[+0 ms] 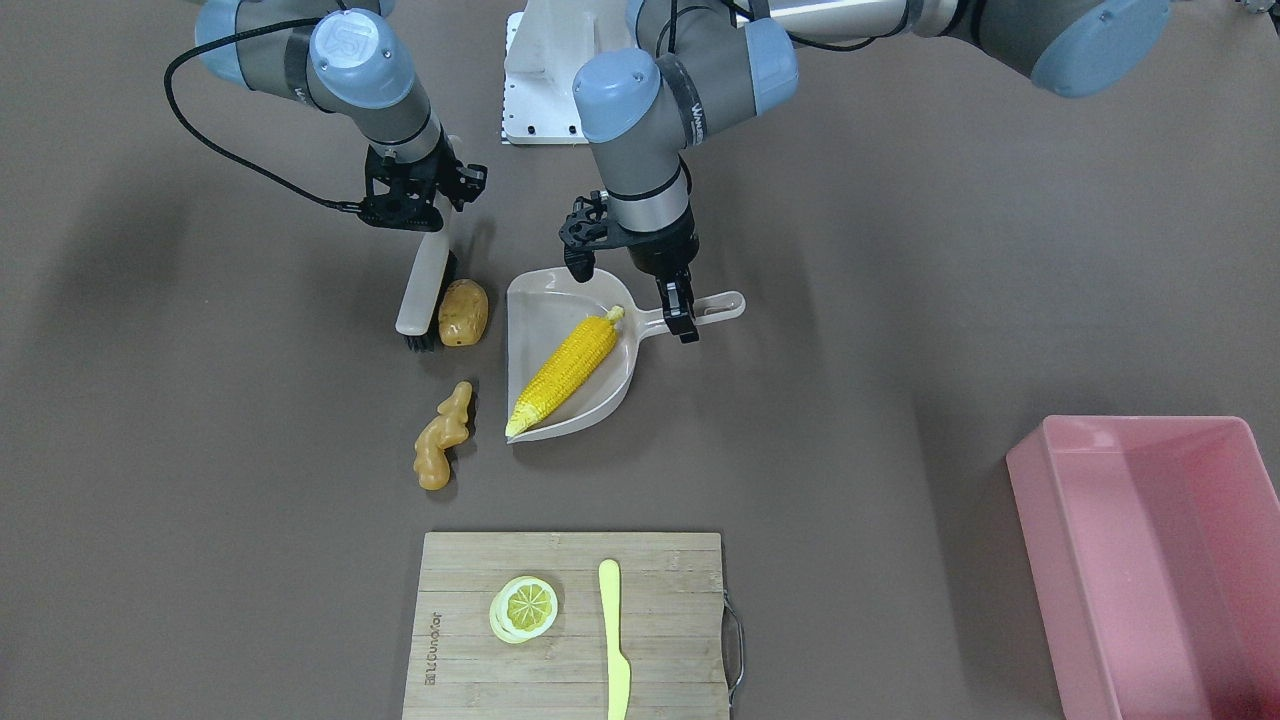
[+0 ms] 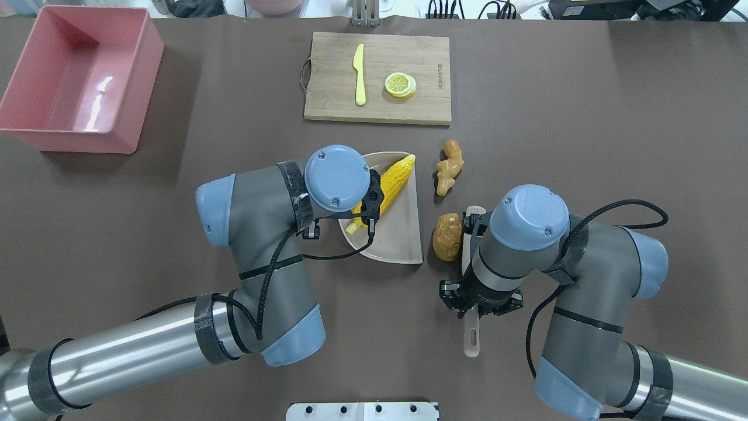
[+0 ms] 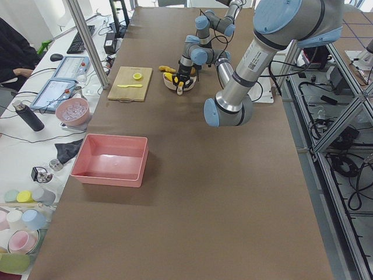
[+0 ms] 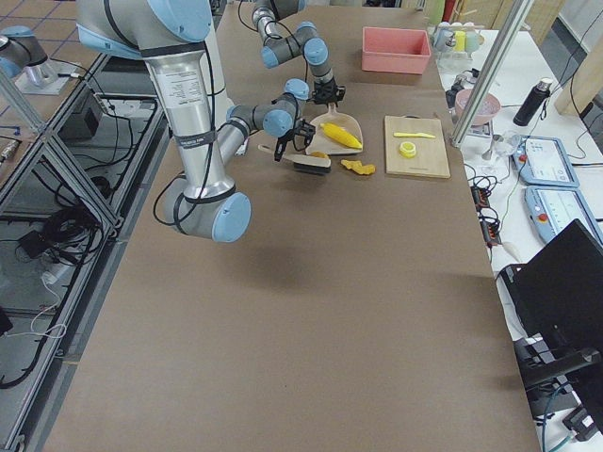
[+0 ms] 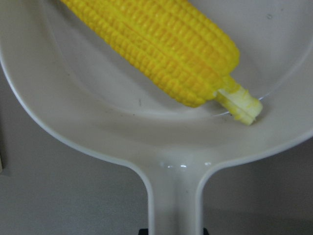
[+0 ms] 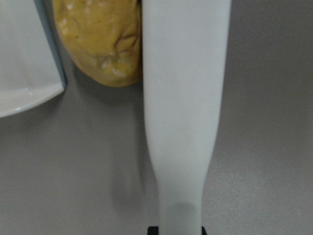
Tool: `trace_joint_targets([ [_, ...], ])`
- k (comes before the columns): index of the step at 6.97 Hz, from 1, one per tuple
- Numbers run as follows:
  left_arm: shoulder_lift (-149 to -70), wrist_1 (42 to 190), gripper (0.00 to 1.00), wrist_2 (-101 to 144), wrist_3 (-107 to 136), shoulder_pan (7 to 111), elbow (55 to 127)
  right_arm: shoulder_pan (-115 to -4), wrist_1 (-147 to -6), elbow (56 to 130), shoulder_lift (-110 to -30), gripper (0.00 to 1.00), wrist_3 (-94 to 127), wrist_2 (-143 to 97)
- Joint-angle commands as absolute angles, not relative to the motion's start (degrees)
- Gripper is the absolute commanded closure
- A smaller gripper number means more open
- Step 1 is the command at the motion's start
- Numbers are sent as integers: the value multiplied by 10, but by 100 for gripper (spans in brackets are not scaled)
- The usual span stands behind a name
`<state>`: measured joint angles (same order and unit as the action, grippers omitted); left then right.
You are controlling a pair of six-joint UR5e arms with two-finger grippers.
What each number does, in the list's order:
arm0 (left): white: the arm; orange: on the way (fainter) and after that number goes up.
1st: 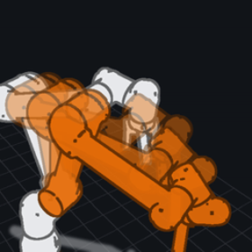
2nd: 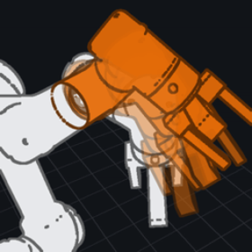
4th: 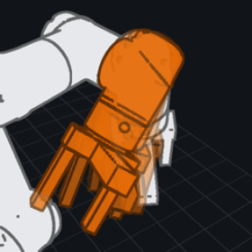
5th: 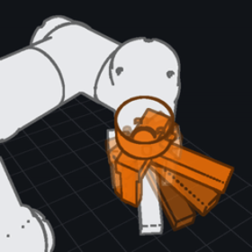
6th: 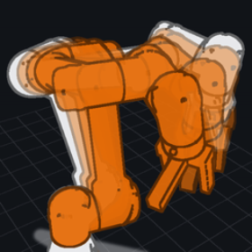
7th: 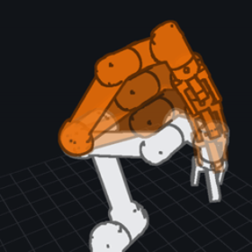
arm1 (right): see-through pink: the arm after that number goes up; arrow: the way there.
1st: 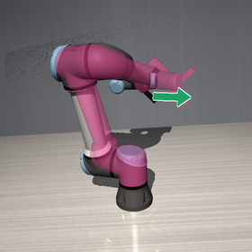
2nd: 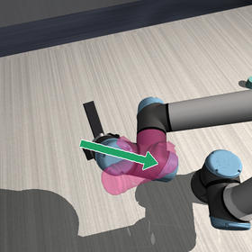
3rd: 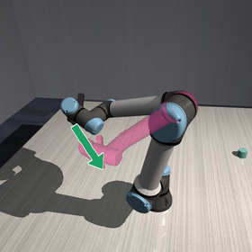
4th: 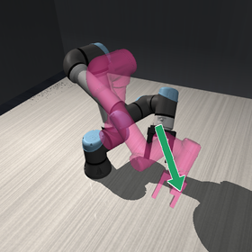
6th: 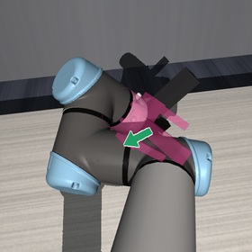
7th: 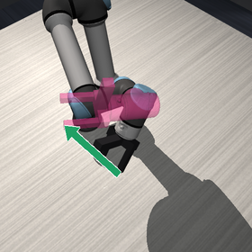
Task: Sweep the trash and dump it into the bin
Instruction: 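Sweep the potato into the dustpan with the right gripper's brush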
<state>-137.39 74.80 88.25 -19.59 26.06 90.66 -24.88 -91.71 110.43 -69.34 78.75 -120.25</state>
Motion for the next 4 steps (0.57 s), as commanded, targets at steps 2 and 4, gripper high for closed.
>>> trace_joint_targets([
  [2, -1374, 750, 100, 882, -198, 252, 897, -249, -915, 1103, -672, 100, 787, -1192],
  [4, -1378, 751, 100, 882, -198, 252, 889, -246, -919, 1091, -625, 100, 789, -1178],
])
